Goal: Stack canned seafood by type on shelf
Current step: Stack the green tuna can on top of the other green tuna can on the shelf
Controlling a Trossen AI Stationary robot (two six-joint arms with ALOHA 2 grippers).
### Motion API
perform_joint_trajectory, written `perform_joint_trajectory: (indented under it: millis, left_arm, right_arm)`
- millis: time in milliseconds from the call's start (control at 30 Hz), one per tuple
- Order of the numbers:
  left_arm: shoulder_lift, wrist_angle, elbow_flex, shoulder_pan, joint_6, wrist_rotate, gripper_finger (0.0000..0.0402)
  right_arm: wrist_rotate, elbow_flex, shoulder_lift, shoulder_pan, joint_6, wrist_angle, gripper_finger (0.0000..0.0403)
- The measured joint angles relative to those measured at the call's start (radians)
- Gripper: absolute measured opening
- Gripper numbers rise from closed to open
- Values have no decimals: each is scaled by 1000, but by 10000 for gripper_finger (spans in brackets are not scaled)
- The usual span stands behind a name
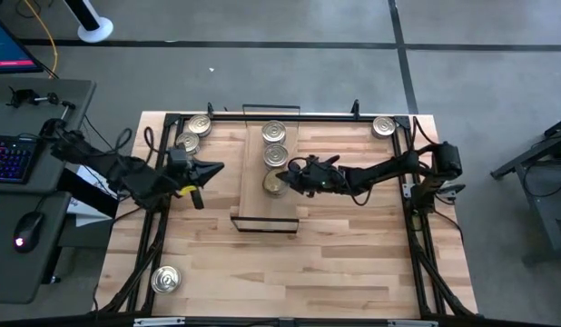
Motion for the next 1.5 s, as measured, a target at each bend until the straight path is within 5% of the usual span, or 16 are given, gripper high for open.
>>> perform_joint_trajectory:
  millis: [300, 667, 1033, 1500]
  left_arm:
    - [-120, -97, 0, 1, -1, -4, 0]
    - [-133, -122, 0, 1, -23, -1, 0]
    - [-133, -140, 0, 1, -33, -8, 0]
    - [-133, -164, 0, 1, -36, -20, 0]
  right_arm:
    - [66, 32, 0, 25, 110, -76, 267]
    - [6, 282, 0, 8, -72, -595, 268]
    - [-116, 290, 0, -26, -102, -575, 268]
    - [-69, 293, 3, -30, -86, -620, 268]
